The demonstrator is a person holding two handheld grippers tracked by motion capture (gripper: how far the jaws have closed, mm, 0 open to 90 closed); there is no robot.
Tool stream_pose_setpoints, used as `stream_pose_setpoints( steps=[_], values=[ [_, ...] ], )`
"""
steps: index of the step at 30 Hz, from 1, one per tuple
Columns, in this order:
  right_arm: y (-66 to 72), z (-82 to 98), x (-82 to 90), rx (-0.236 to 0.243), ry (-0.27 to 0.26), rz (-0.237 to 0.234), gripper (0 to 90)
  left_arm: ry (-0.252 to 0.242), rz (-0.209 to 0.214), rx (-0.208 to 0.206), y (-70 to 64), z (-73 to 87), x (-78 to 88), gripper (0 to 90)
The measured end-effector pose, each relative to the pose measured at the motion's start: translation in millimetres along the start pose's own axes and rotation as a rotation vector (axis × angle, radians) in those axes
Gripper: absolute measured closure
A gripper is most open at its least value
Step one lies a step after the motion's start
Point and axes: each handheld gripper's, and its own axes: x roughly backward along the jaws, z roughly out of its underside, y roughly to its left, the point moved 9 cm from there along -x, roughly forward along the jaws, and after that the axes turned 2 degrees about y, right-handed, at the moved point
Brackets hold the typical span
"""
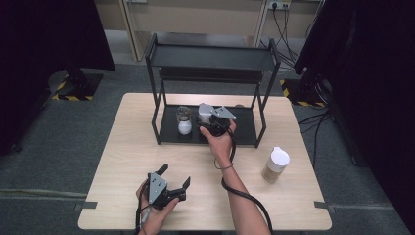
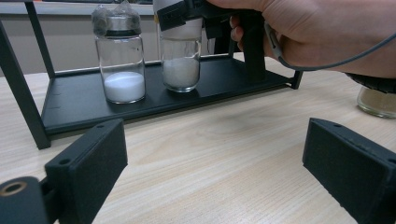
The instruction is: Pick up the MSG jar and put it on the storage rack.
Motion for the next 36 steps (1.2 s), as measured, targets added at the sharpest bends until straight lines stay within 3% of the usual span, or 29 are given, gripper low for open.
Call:
stream_pose_setpoints(
  steps=[7,36],
  values=[
    [-1.6,1.7,5.5,-0.023,0.002,-0.012,8.1,-0.002,0.0,-0.001,-0.3,-0.1,-0.1,5.9],
    [4.1,5.3,29.0,0.007,-0.01,-0.043,5.8,-0.001,-0.002,-0.001,-0.1,0.0,-0.1,5.9]
  ],
)
